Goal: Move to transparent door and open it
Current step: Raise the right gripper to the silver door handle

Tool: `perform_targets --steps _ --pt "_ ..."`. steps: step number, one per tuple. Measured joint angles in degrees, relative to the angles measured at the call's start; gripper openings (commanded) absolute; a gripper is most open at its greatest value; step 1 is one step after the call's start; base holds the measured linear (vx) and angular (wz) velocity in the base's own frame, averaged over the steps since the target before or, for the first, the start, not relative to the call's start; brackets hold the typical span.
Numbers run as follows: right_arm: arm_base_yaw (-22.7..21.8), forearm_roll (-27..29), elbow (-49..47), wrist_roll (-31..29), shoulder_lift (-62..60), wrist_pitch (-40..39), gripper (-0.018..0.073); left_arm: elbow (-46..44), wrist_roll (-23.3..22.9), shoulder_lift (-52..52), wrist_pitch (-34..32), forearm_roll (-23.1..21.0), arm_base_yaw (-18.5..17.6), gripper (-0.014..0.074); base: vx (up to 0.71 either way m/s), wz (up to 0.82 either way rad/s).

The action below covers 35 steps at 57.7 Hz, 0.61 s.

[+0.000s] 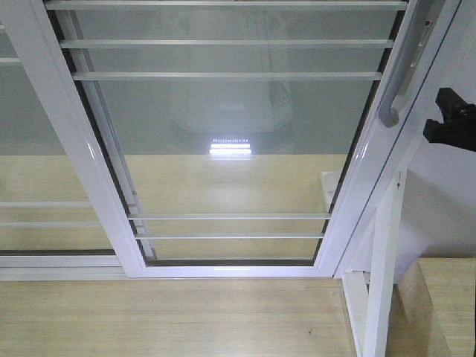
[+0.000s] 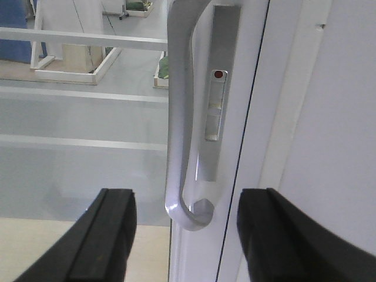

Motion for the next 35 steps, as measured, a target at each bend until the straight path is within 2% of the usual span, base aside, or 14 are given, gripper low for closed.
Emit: perform_targets --steps 14,35 --pt "2.2 -4.9 -9.1 1.3 11.0 -2.6 0.0463 0.0 0.0 2.2 0.0 0.0 0.0 0.0398 0.0 0.0" --pt "2.8 -5.0 -24.9 1.3 25.5 -3.2 0.0463 0.0 0.0 2.4 -0.8 0.0 0.0 0.0398 0.0 0.0"
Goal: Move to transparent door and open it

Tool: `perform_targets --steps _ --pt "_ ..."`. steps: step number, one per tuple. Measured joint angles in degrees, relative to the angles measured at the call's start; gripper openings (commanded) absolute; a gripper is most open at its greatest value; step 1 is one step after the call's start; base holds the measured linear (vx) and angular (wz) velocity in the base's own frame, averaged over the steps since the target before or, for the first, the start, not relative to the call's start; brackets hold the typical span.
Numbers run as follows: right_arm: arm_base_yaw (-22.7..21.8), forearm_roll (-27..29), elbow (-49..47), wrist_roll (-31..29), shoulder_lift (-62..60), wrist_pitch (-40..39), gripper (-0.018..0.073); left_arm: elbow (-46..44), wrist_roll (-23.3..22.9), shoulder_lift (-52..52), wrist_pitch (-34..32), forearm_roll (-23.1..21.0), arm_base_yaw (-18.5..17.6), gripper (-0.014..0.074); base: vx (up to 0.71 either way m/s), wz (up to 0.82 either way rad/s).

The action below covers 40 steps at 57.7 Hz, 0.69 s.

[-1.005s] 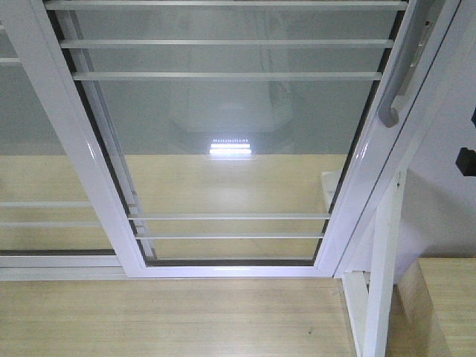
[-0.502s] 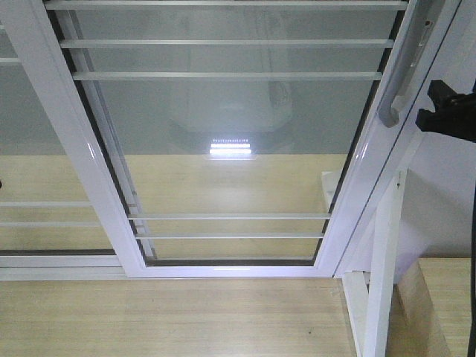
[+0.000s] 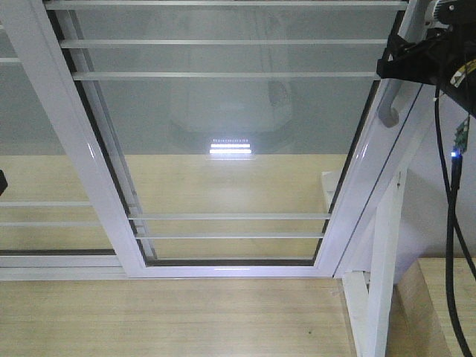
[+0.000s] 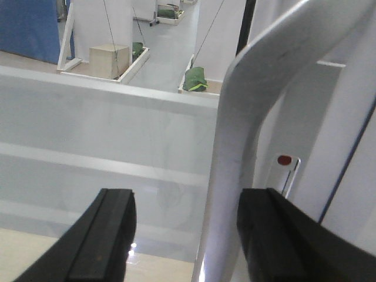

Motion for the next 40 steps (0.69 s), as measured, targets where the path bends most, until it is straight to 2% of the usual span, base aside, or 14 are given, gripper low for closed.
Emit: perform_targets --steps 22,40 --pt "-0.3 0.5 -9.1 0.1 7.7 0.7 0.044 0.0 0.0 0.0 -1.6 0.0 0.0 0.0398 0.0 0.0" --pt "-0.3 0.5 -10.7 0.4 10.1 0.7 0.044 0.0 0.0 0.1 -2.0 0.0 0.0 0.0398 0.0 0.0"
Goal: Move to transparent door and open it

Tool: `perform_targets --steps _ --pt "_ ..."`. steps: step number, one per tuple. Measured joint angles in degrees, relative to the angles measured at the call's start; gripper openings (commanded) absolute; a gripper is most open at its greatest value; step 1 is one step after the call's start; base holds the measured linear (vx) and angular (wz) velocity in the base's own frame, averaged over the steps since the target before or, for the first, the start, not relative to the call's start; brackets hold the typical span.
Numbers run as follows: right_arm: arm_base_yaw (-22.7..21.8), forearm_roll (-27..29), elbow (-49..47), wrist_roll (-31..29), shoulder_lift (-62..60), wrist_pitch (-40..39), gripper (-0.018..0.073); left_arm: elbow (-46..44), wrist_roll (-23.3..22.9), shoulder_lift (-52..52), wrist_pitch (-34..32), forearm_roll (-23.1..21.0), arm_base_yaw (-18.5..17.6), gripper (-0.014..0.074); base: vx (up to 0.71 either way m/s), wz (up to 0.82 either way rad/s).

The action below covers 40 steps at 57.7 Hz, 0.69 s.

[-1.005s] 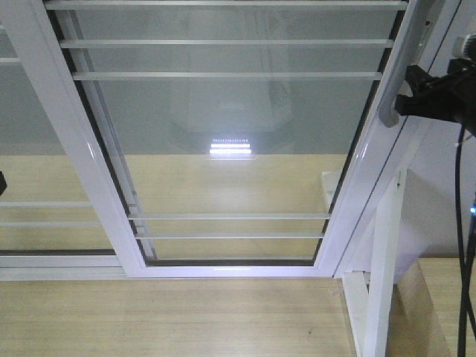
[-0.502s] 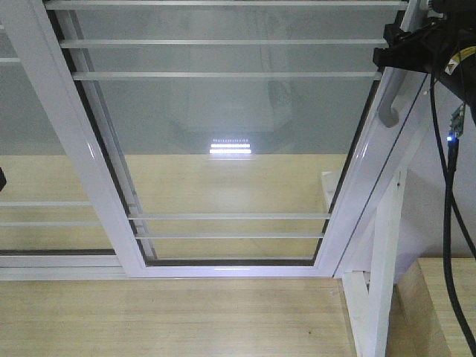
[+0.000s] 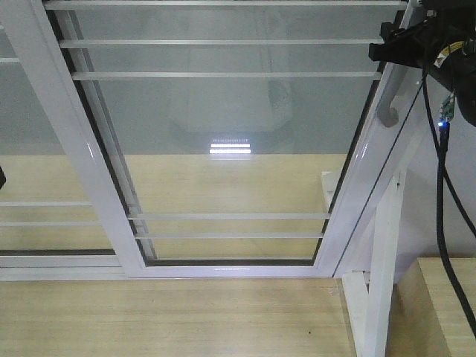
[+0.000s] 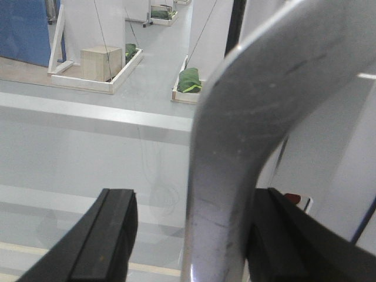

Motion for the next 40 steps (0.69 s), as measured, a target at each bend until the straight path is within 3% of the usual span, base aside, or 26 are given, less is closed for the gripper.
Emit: perform_targets --steps 16,40 --pt "0.1 -2.1 -0.1 5.4 0.1 0.0 0.0438 0.0 0.0 0.0 0.0 0.0 0.0 0.0398 0.0 0.0" --pt "4.4 -3.5 -0.4 6.1 0.1 1.4 0.0438 0.0 0.0 0.0 0.0 0.0 0.0 0.0398 0.0 0.0"
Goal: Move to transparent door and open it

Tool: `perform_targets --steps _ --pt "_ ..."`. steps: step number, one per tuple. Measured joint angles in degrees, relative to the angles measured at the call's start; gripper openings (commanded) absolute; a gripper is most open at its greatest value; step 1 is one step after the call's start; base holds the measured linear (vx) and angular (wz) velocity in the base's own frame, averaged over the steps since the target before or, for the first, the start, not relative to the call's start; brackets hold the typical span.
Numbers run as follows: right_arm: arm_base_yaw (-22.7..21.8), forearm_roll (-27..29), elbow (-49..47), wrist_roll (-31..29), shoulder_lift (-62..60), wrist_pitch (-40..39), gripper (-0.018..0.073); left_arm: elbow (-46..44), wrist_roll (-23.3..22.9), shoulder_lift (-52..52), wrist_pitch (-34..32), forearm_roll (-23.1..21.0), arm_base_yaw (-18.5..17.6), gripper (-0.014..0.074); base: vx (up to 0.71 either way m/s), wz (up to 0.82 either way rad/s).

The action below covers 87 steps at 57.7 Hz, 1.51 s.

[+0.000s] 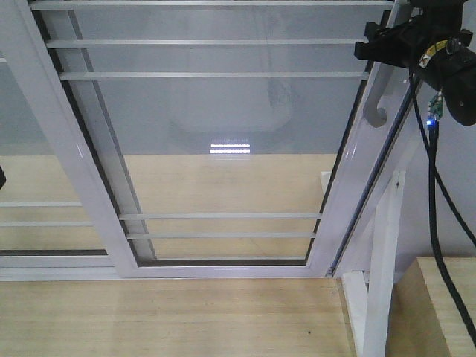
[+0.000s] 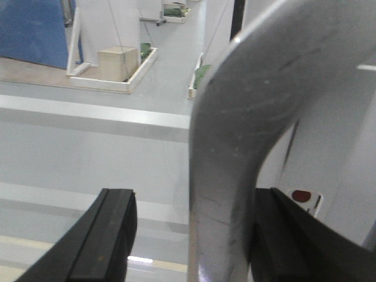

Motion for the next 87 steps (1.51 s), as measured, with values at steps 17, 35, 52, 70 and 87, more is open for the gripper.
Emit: perform_targets --steps 17,35,52,70,87 --pt "5.0 -2.2 0.0 2.2 0.5 -2.3 0.0438 0.0 0.0 0.0 0.0 0.0 0.0 0.0398 0.0 0.0" --pt "12.0 -3.0 0.0 2.5 0.5 -2.3 0.0438 0.0 0.0 0.2 0.0 0.0 0.0 0.0398 0.0 0.0" --pt "15.4 -4.7 0.2 2.5 -0.5 0.6 0.0438 0.0 0.0 0.3 -0.1 0.0 0.0 0.0398 0.0 0.0" --pt "13.0 -4.7 1.8 2.3 -15.0 18.8 0.0438 0.0 0.0 2.2 -0.3 0.0 0.0 0.0398 0.0 0.0" --pt "10.0 -5.2 20.0 2.5 -30.4 24.0 0.0438 0.0 0.0 8.9 -8.5 0.4 -0.5 0.0398 0.0 0.0"
